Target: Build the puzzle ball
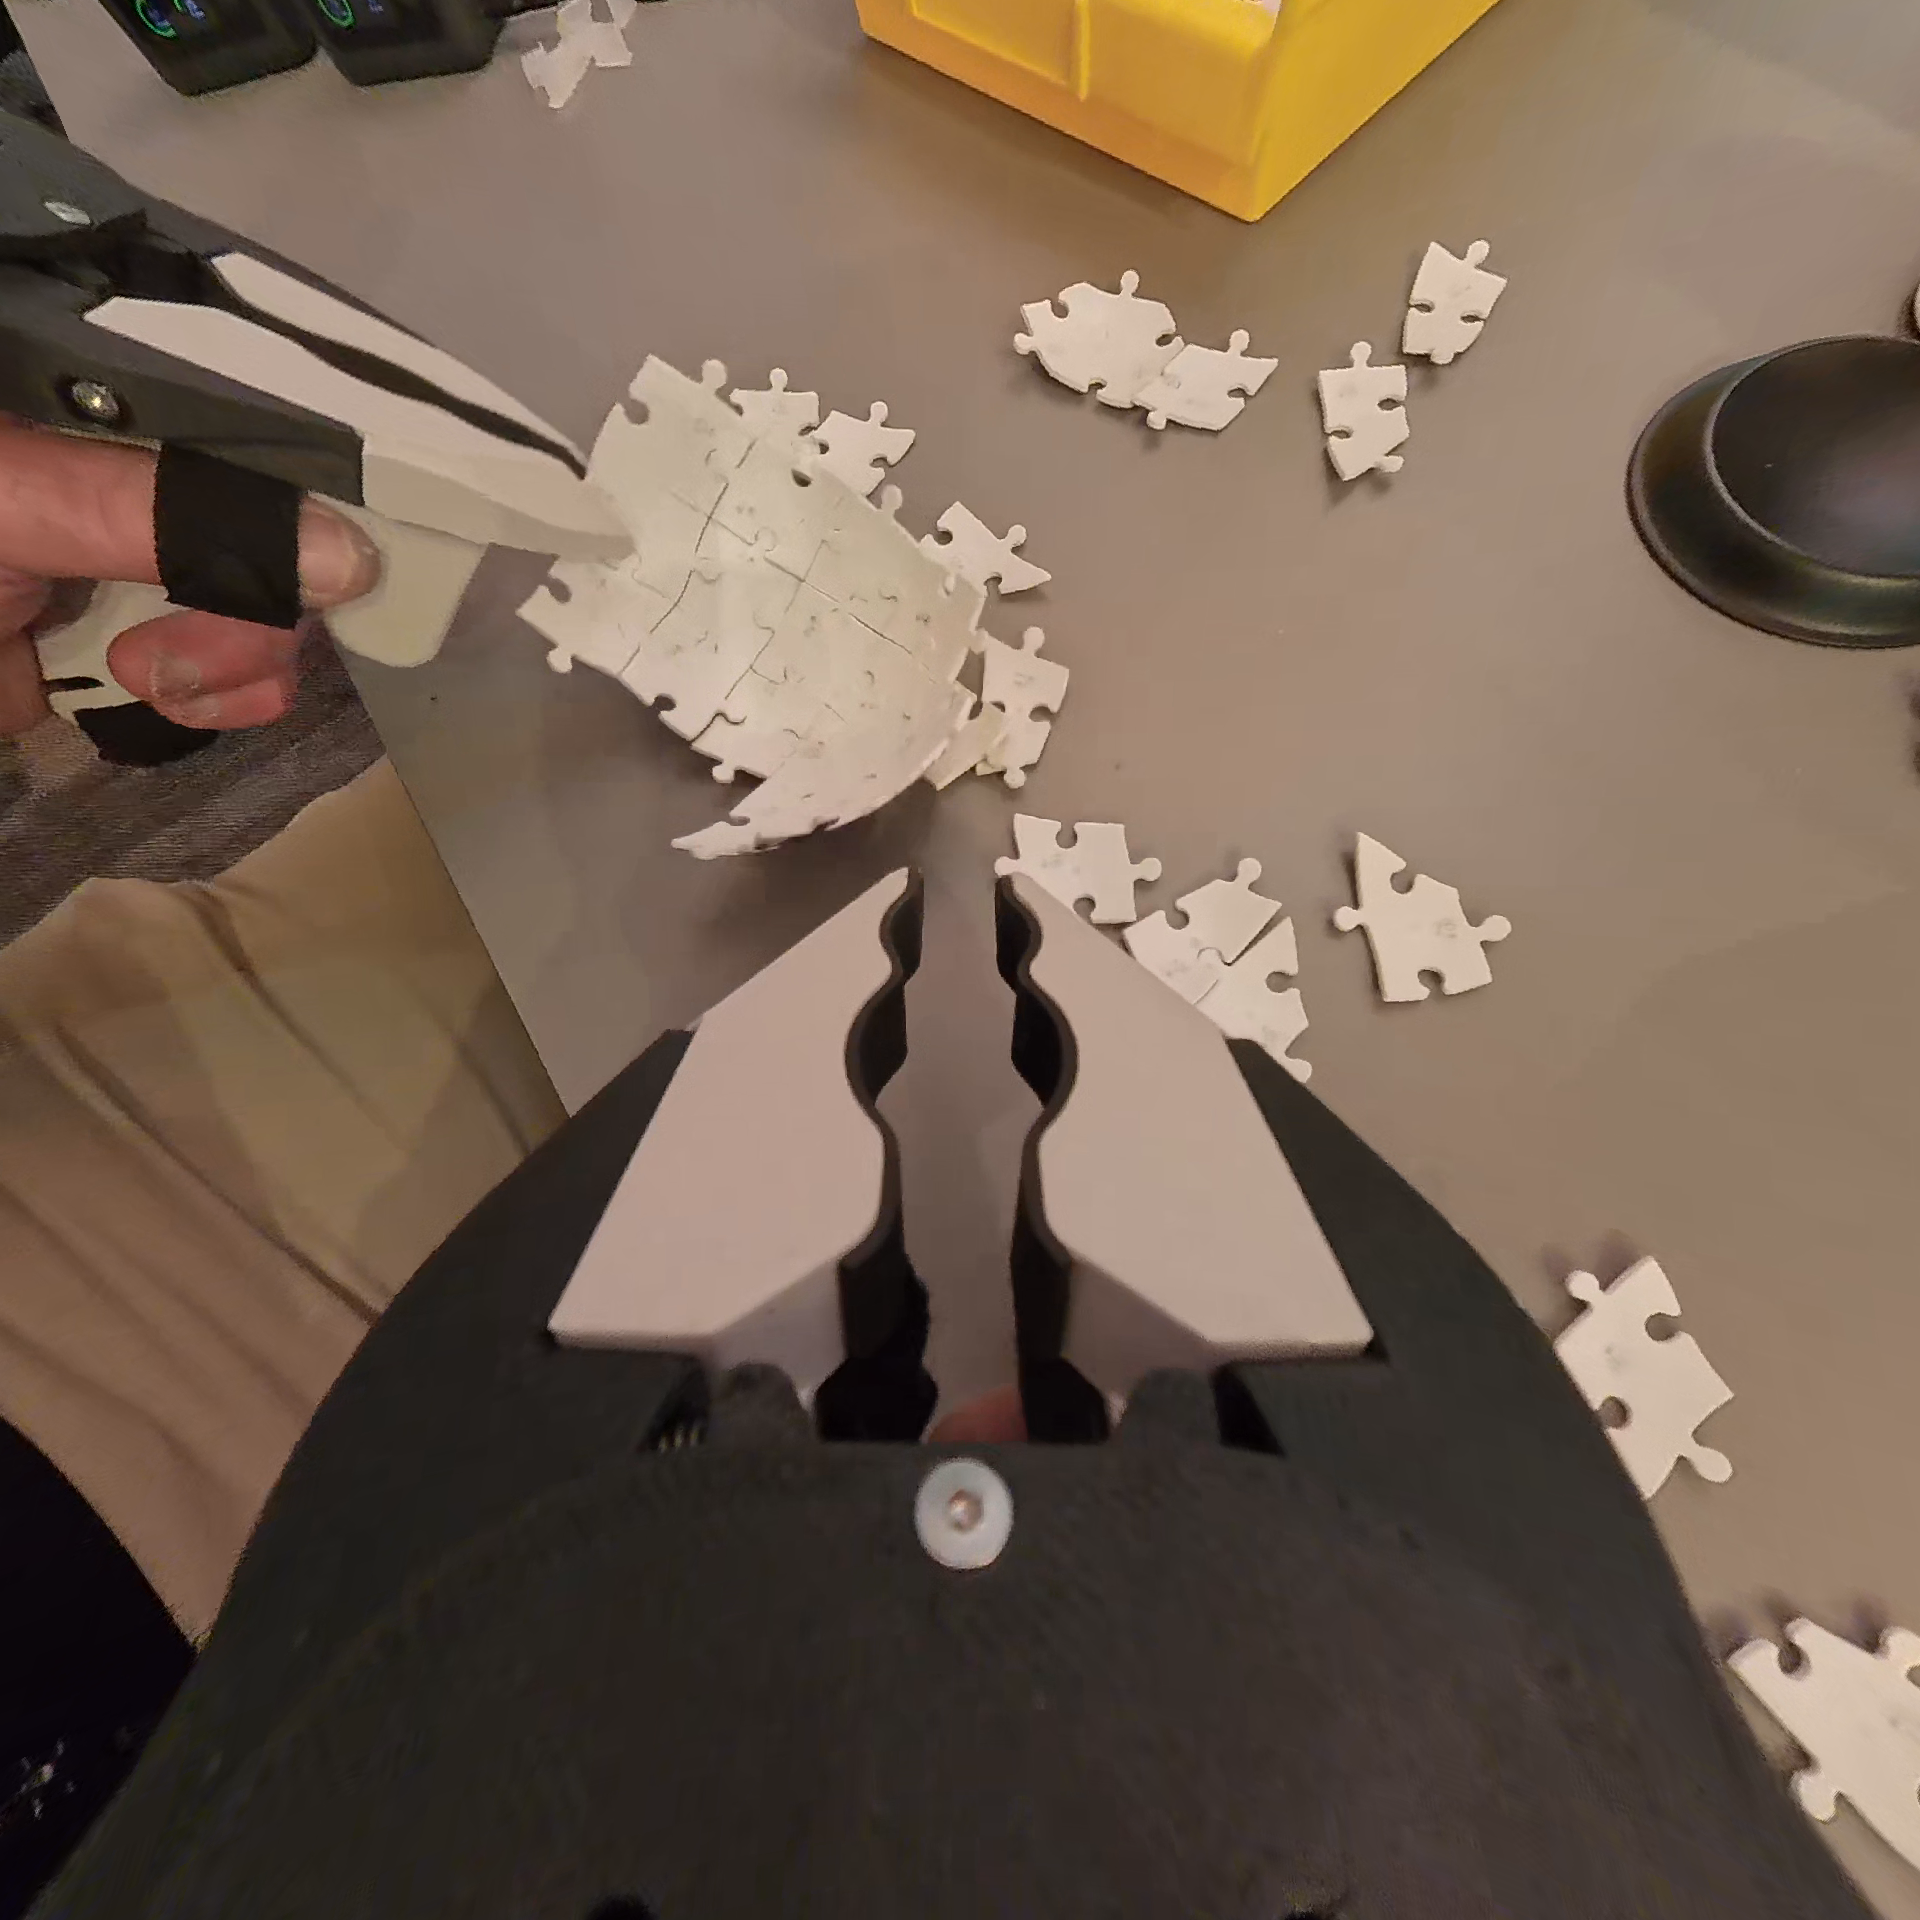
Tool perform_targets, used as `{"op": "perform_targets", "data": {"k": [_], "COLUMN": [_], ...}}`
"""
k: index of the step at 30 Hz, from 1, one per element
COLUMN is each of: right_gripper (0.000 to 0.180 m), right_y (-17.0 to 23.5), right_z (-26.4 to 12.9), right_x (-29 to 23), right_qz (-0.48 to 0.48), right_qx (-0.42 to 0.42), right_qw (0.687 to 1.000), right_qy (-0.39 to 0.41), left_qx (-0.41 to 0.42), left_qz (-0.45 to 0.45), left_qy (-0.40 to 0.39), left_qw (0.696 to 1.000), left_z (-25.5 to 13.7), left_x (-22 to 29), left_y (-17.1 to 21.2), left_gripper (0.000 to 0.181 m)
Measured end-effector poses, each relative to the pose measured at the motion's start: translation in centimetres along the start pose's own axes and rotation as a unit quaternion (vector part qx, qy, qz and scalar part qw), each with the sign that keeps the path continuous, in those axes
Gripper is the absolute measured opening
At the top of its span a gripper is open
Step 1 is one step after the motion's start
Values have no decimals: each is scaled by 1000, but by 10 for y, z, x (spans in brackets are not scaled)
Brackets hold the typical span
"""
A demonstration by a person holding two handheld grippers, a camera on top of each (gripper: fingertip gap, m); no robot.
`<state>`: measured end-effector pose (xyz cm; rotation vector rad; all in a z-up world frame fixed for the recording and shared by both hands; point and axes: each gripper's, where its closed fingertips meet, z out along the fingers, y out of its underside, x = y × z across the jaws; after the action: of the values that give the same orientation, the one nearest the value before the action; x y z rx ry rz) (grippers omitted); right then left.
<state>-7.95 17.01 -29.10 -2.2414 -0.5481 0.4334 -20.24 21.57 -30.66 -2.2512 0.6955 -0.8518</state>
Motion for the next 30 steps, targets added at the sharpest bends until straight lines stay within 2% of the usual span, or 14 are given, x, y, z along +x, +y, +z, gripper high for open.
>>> {"op": "perform_targets", "data": {"k": [3, 8, 13, 15, 20, 23, 26, 30], "right_gripper": [13, 14, 16, 17, 19, 19, 18, 13], "right_y": [1, 3, 8, 12, 22, 25, 29, 31], "right_z": [-1, 0, 1, 3, 8, 8, 7, 5], "right_x": [0, -3, -9, -15, -25, -31, -40, -47], "right_qz": [9, 17, 36, 45, 44, 38, 22, -10], "right_qx": [-2, -7, -22, -33, -59, -67, -79, -83], "right_qw": [1000, 1000, 998, 996, 993, 992, 991, 992], "right_qy": [-10, -24, -52, -71, -90, -99, -106, -96], "left_qx": [-20, -20, -19, -12, -121, -166, -176, -161], "left_qz": [-6, -3, 28, 54, 139, 137, 123, 91], "left_qy": [15, 22, 19, 43, 44, 53, 50, 48], "left_qw": [1000, 1000, 999, 998, 982, 975, 975, 982], "left_z": [-4, -17, -27, -26, 3, 14, 15, 4], "left_x": [5, 1, -15, -7, -11, -13, -10, 3], "left_y": [10, 3, -17, -31, -19, -1, 17, 26], "left_gripper": [15, 38, 42, 39, 39, 28, 18, 21]}}
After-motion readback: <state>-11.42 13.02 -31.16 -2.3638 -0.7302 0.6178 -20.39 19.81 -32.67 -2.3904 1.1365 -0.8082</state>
